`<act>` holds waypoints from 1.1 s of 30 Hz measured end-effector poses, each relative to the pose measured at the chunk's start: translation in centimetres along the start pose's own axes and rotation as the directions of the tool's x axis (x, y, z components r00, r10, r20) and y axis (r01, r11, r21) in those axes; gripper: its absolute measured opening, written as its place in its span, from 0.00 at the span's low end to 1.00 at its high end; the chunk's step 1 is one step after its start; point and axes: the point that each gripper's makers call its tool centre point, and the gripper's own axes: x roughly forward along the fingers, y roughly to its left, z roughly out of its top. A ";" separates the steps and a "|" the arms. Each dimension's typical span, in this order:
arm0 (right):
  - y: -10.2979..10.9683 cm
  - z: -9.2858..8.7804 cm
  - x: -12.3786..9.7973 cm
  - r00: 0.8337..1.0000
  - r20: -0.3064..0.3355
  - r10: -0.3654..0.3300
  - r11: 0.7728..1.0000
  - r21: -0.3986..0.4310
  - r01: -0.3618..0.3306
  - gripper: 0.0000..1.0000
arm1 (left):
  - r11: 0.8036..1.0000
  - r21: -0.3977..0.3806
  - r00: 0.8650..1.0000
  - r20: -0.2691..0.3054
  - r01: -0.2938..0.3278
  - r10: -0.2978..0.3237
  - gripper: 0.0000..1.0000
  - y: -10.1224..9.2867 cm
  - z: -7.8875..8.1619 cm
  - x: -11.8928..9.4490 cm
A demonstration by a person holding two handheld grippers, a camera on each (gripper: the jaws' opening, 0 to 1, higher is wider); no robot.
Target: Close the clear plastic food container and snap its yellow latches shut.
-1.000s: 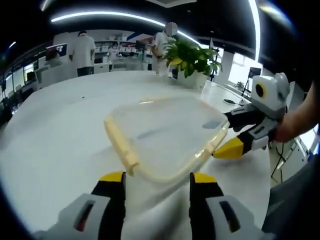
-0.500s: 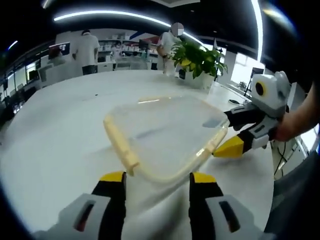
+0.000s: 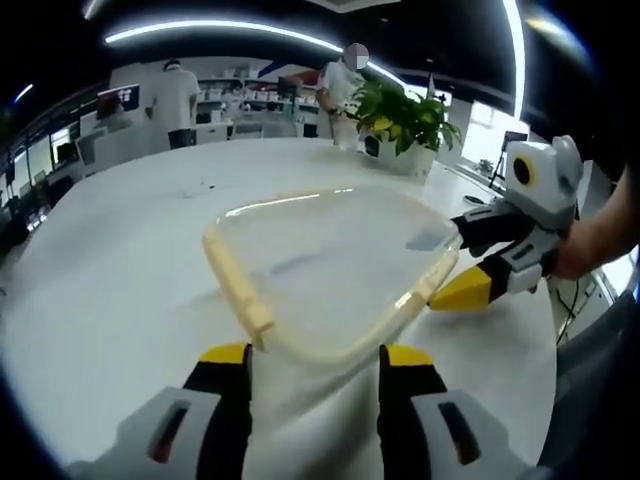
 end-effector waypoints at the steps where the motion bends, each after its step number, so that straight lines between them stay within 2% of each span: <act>1: 0.0 0.1 0.2 1.000 -0.002 -0.001 1.000 -0.003 0.001 0.47 | 1.000 -0.001 1.000 0.001 0.000 0.000 0.45 0.2 0.0 0.0; 18: -0.2 1.5 2.7 1.000 -0.013 -0.011 1.000 -0.022 0.011 0.46 | 1.000 0.001 1.000 0.007 -0.009 0.009 0.46 3.0 0.6 0.7; 33: -0.6 2.3 4.0 1.000 -0.021 -0.017 0.999 -0.031 0.017 0.46 | 1.000 -0.003 1.000 0.014 -0.017 0.017 0.46 4.3 1.1 0.9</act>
